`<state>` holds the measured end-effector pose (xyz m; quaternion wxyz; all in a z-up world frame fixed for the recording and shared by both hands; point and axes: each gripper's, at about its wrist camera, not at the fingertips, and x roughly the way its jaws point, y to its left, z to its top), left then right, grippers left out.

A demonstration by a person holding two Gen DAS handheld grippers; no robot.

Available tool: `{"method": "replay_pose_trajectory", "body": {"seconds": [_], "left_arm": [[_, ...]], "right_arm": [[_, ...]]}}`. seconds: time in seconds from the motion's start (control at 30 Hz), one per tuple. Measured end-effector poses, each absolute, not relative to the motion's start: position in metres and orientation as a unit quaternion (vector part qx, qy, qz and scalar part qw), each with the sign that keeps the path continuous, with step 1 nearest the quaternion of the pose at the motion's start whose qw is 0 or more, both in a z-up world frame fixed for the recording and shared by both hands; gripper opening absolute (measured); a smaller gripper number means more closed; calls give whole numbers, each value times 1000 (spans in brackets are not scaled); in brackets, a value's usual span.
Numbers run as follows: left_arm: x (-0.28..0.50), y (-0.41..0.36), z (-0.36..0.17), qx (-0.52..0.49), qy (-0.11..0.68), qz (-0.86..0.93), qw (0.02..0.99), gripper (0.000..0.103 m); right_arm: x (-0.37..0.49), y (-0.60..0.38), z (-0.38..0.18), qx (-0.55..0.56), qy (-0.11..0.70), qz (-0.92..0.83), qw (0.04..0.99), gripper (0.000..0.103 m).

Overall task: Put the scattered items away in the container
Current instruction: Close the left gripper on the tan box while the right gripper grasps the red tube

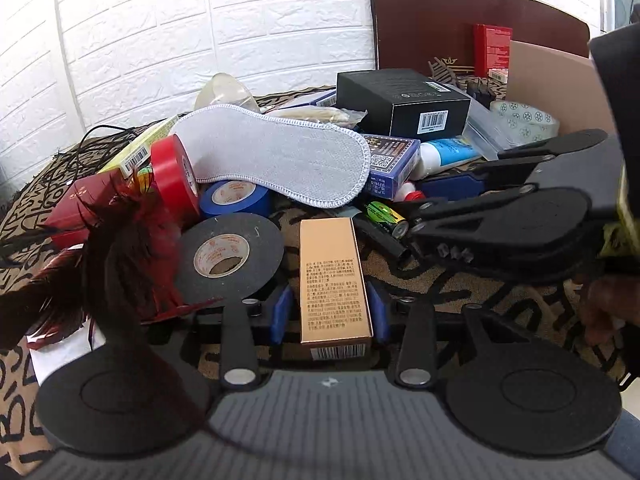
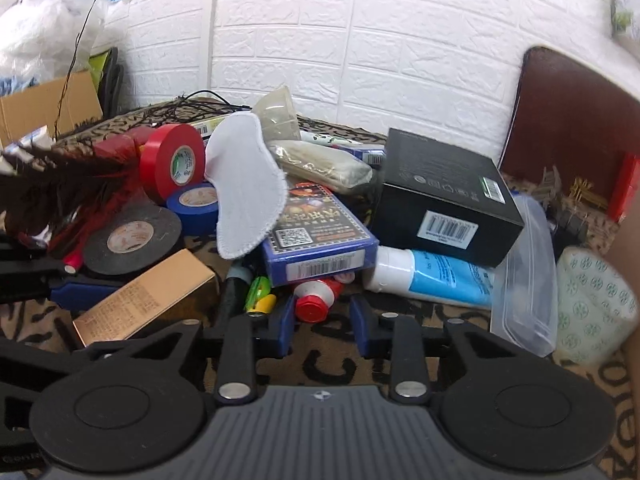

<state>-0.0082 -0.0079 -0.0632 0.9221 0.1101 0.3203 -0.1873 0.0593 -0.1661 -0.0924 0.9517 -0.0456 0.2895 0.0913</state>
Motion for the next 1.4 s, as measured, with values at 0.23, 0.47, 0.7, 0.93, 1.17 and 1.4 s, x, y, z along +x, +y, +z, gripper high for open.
{"method": "replay_pose_trajectory", "body": {"seconds": [0.23, 0.47, 0.7, 0.93, 1.17, 1.4], "left_arm": [[-6, -10, -65, 103, 316, -186, 925, 42], [-4, -12, -64, 104, 319, -187, 923, 42], [-1, -15, -65, 101, 318, -190, 923, 46], [3, -21, -66, 97, 317, -179, 926, 45], [-7, -14, -60, 83, 308, -178, 931, 32], [-14, -12, -41, 72, 284, -176, 940, 32]], "right_arm": [[36, -195, -87, -10, 300, 82, 950, 15], [59, -188, -86, -13, 318, 116, 941, 73], [83, -185, -83, -14, 318, 123, 940, 76], [77, -190, -89, -8, 313, 134, 940, 27], [35, -193, -78, -10, 285, 127, 950, 24], [21, -197, -65, -13, 263, 122, 957, 22]]}}
